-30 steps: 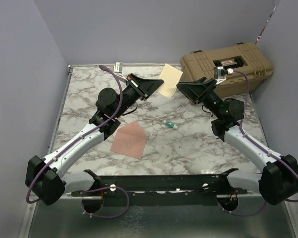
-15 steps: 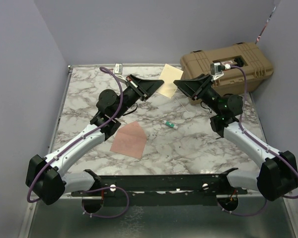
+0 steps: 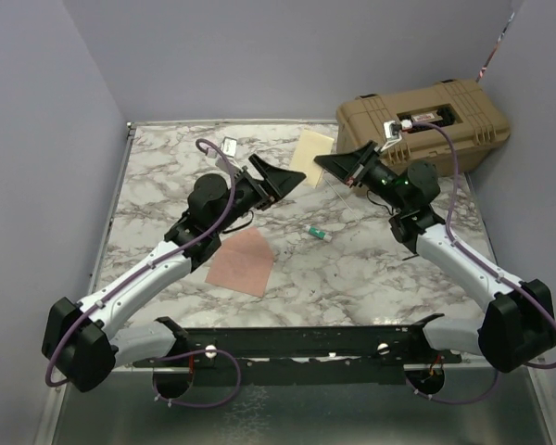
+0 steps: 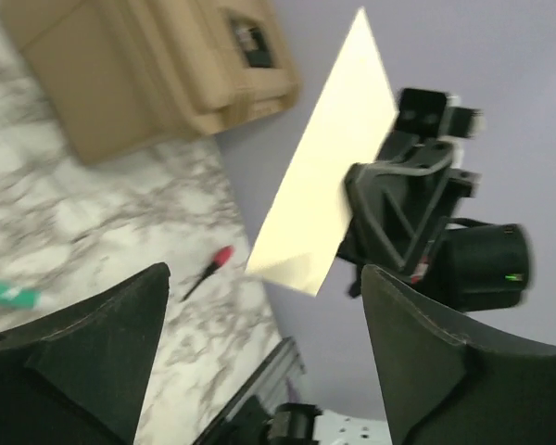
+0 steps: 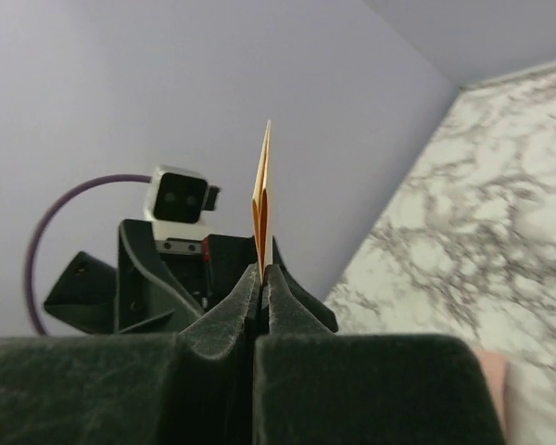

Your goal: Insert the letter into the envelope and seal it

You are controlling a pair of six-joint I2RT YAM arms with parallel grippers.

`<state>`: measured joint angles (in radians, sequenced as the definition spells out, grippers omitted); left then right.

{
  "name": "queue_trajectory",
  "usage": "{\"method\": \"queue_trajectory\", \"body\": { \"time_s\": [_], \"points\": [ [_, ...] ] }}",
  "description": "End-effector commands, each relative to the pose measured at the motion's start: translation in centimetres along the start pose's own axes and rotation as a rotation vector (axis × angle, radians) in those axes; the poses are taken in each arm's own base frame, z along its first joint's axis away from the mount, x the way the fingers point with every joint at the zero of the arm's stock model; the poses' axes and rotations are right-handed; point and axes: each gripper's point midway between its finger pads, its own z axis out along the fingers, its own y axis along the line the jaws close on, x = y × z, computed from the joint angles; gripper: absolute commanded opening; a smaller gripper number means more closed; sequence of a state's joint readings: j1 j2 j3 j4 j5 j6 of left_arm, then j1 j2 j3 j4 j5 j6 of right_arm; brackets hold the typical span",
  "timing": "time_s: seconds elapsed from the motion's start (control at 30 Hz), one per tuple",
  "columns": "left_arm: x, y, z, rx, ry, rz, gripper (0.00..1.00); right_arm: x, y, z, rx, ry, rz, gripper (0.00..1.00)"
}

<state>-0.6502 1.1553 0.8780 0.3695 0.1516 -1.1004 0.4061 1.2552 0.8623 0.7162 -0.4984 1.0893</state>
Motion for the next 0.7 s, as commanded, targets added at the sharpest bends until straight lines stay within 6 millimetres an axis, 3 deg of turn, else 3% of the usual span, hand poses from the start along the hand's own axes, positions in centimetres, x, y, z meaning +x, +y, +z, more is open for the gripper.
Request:
{"method": "queue_trajectory", "body": {
  "time_s": [0.0, 0.13, 0.23, 0.33, 0.5, 0.67],
  "points": [
    [2.3, 11.4, -4.9, -0.503, 0.083, 0.136, 0.87, 2.0, -6.5, -1.1, 0.257, 0.068, -0.090, 0.01],
    [3.2, 18.7, -11.0, -0.870, 0.079, 0.141, 0.94, 4.0, -10.5, -2.2, 0.390, 0.153, -0.104, 0.01],
    [4.3, 22.3, -14.9, -1.059, 0.069, 0.092, 0.98, 5.5, -12.3, -2.9, 0.437, 0.203, -0.092, 0.01],
    [5.8, 24.9, -17.7, -1.179, 0.042, 0.016, 0.99, 6.8, -13.3, -3.5, 0.444, 0.224, -0.069, 0.01],
    [6.4, 27.8, -20.6, -1.288, -0.059, -0.046, 0.99, 7.8, -13.6, -4.0, 0.429, 0.238, -0.044, 0.01],
    [6.8, 29.3, -21.2, -1.358, -0.066, -0.042, 0.99, 8.0, -13.7, -4.3, 0.434, 0.245, -0.048, 0.01]
  ]
}}
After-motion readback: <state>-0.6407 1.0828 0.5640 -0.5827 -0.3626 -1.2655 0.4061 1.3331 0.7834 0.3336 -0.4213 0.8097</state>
